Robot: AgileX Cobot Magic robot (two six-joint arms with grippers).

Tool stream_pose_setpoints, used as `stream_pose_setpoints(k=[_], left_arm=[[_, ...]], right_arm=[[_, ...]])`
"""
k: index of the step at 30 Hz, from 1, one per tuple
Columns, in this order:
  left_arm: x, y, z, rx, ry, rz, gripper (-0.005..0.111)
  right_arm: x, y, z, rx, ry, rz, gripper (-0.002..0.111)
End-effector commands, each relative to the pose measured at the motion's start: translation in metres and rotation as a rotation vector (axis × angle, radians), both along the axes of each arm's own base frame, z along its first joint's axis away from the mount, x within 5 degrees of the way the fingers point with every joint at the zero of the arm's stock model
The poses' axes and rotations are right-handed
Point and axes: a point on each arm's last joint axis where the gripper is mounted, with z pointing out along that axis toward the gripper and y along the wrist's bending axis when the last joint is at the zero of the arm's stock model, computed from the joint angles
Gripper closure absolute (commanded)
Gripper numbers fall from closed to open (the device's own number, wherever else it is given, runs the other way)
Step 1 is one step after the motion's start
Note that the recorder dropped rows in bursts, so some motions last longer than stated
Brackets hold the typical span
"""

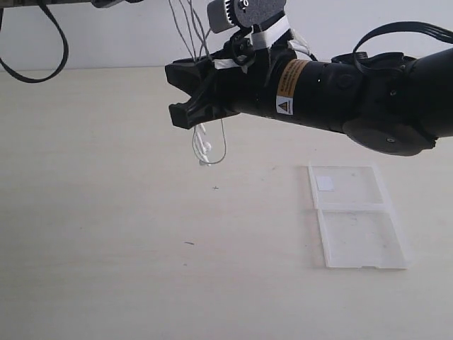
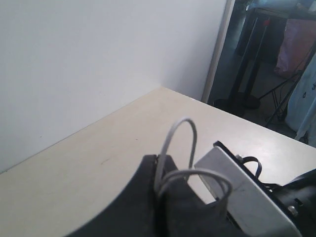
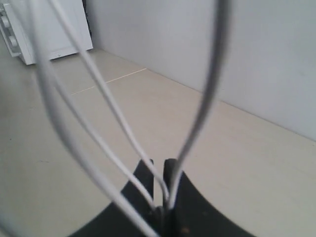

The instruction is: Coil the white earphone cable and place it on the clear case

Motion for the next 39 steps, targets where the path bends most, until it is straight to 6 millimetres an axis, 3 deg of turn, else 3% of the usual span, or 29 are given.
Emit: stream_pose_setpoints(k=[1,13,25,27,32,34,39], left_arm=[[-0.001,0.001,0.000,0.005,0.008,0.004,0.107],[0.001,0.009,-0.025,0.083,0.060,0.084,0.107],[-0.001,0.015,-0.043,0.160,0.086,0.130,0.106],[-0.001,0.014,-0.044,0.173,0.080,0.119,0.097],[-0.002,0.014,-0.047,0.173,0.093,0.116,0.057],[-0.003,0.015,-0.050,0.174,0.104,0.116,0.047],[-0.007,0.016,-0.061,0.199,0.129,0.108,0.039]], right_arm=[[0.000,-0.003,-0.001,-0.022,0.021,-0.031,0.108],[0.008,-0.015,-0.007,-0.122,0.062,-0.191,0.108],[0.000,-0.035,0.016,-0.265,0.043,-0.281,0.108],[-0.003,-0.037,0.020,-0.278,0.042,-0.279,0.108],[-0.008,-0.042,0.028,-0.313,0.040,-0.273,0.108],[-0.010,-0.043,0.028,-0.341,0.042,-0.266,0.108],[-0.010,-0.055,0.028,-0.407,0.068,-0.279,0.108]])
